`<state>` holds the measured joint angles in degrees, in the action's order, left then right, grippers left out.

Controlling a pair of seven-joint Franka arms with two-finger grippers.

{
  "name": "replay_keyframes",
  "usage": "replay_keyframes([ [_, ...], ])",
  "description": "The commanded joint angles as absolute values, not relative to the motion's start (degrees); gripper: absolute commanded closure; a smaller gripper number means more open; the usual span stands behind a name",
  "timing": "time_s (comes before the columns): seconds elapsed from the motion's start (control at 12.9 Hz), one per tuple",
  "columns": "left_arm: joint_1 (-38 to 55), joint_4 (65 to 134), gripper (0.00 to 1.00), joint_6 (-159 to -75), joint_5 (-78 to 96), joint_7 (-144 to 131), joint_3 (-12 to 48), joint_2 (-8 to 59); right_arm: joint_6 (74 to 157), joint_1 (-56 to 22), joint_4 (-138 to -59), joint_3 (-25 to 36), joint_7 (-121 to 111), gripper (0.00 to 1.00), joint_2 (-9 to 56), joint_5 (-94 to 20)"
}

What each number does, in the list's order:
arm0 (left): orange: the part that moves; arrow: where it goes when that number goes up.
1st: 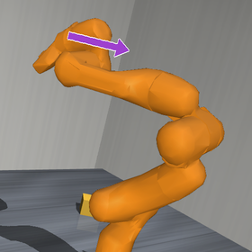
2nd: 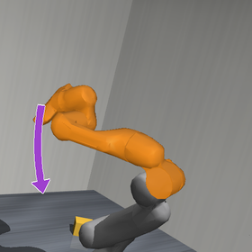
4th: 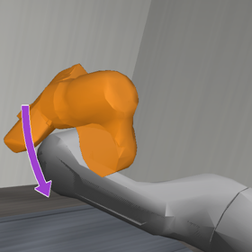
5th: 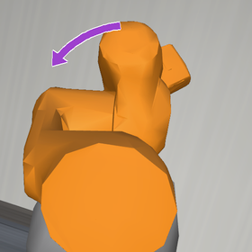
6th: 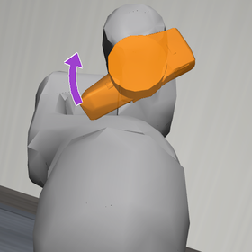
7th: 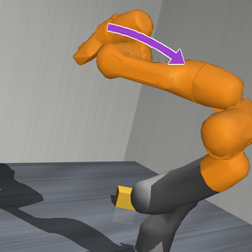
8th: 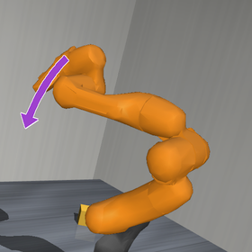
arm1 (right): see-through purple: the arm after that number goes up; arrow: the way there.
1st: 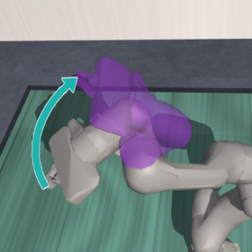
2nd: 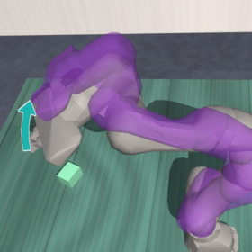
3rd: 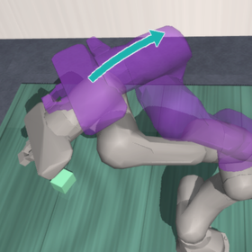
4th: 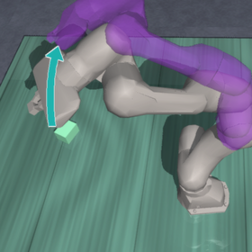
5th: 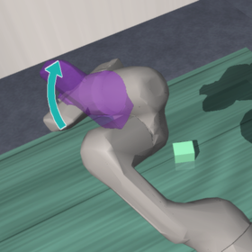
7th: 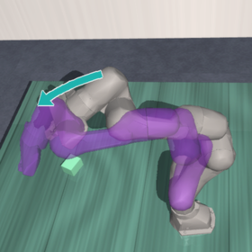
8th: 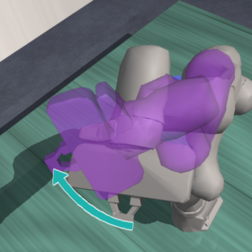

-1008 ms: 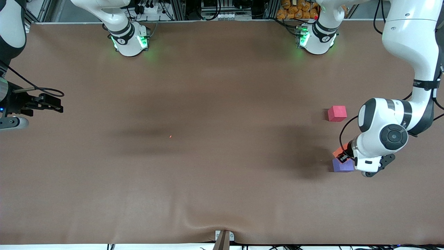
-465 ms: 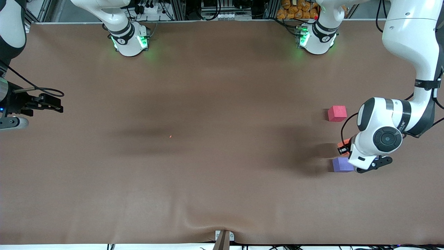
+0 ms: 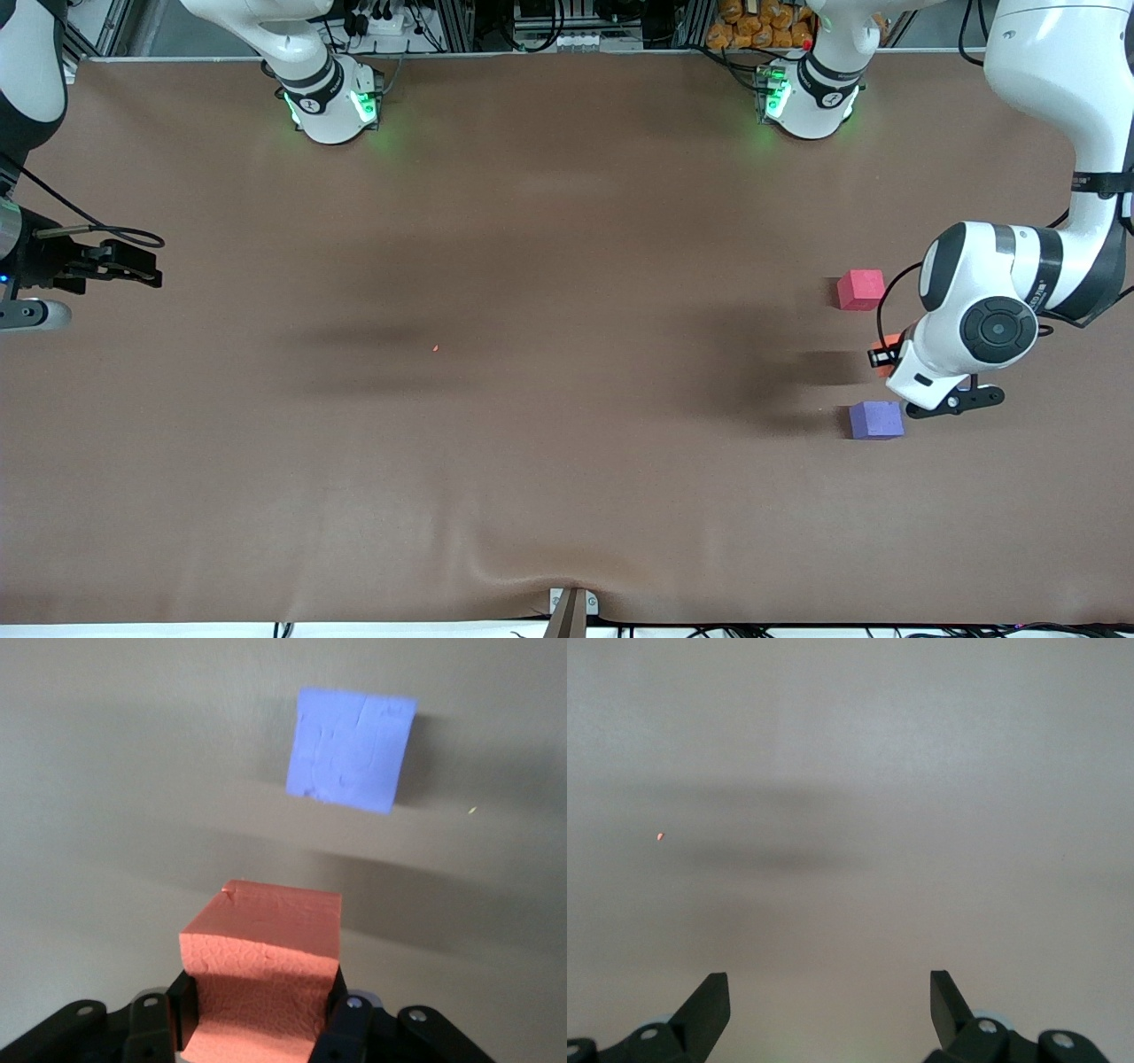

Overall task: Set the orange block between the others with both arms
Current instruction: 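Lower the orange cube between the pink and purple cubes, open left gripper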

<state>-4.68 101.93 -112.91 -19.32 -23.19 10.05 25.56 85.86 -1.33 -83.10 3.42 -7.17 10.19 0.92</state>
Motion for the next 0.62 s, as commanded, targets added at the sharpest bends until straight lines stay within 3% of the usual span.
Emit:
replay_keyframes([
  [0.0,-6.0,105.5,1.0,-116.7,-20.0,-20.4,10.7,25.6,84.7,-2.3,-83.3,3.4,-5.8,0.0,8.8,1.4],
  [0.54,-7.5,110.2,1.0,-125.6,-20.0,-19.3,10.7,27.7,82.7,-2.3,-82.6,3.5,-5.7,0.0,8.6,1.5],
])
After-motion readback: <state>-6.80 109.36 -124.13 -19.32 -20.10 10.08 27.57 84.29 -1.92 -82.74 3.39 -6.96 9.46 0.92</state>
